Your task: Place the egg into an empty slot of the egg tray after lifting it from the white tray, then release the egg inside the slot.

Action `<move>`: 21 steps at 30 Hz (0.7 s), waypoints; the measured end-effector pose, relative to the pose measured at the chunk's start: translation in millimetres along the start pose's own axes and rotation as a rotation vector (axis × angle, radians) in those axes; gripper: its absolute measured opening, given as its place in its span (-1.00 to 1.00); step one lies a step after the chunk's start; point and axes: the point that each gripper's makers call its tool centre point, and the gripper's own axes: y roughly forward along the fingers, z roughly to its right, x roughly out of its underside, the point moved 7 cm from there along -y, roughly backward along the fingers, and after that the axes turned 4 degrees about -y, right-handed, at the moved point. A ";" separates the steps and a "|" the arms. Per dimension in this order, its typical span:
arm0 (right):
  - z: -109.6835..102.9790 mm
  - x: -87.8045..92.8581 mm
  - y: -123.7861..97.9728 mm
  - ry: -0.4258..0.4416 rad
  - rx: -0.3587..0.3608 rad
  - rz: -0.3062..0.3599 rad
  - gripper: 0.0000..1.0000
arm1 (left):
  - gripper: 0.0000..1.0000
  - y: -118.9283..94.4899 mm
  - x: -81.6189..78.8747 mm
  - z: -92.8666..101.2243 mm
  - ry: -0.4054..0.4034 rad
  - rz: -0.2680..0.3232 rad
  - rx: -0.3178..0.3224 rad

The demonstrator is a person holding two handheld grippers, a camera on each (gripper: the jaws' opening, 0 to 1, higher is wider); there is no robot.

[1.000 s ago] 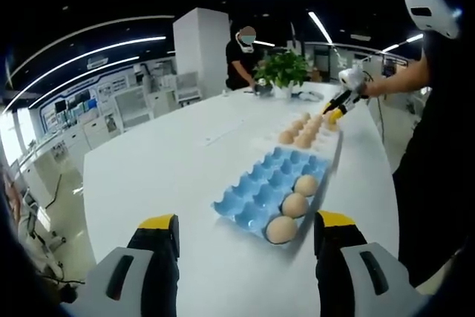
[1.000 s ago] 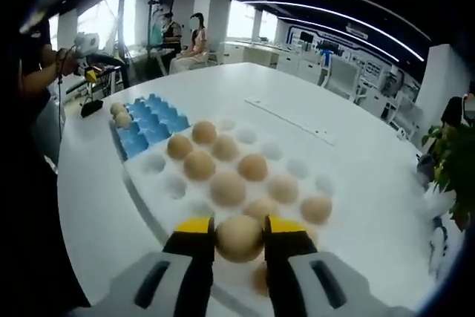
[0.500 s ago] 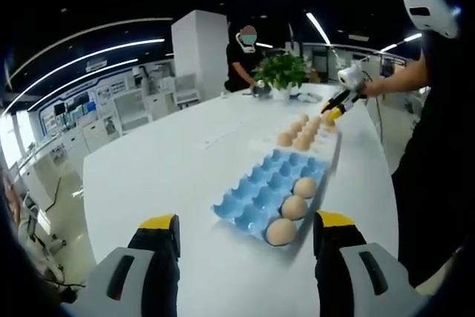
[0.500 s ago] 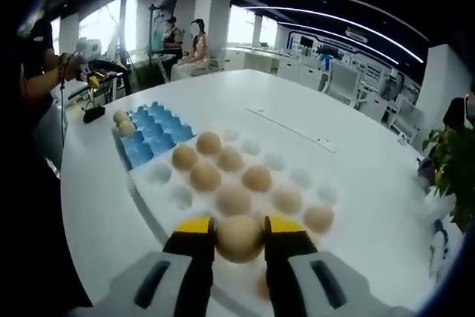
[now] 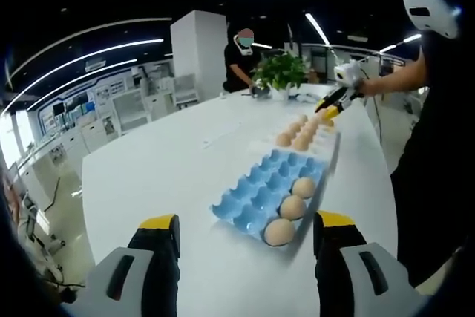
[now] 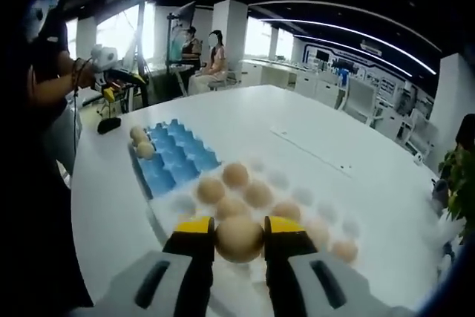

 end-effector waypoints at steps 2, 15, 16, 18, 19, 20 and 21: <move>-5.4 -6.5 3.7 -0.018 -0.013 0.014 -0.48 | 0.48 -0.2 -0.3 0.2 0.001 0.001 0.002; -37.1 -38.5 35.7 -0.049 -0.131 0.067 -0.48 | 0.48 -1.3 -2.0 -1.4 0.011 0.002 0.003; -38.3 -39.0 37.6 -0.052 -0.132 0.067 -0.48 | 0.48 -1.5 -2.4 -1.7 0.012 0.004 0.002; -42.1 -40.3 41.5 -0.054 -0.149 0.068 -0.48 | 0.47 -1.8 -3.0 -1.9 0.012 0.008 0.004; -43.9 -41.3 43.7 -0.058 -0.152 0.069 -0.48 | 0.48 -1.9 -3.0 -2.2 0.013 0.007 0.003; -44.5 -41.7 44.4 -0.059 -0.155 0.071 -0.48 | 0.48 -2.0 -3.0 -2.4 0.015 0.007 0.003; -47.2 -43.0 46.7 -0.056 -0.169 0.071 -0.48 | 0.48 -1.9 -3.1 -2.5 0.013 0.009 0.004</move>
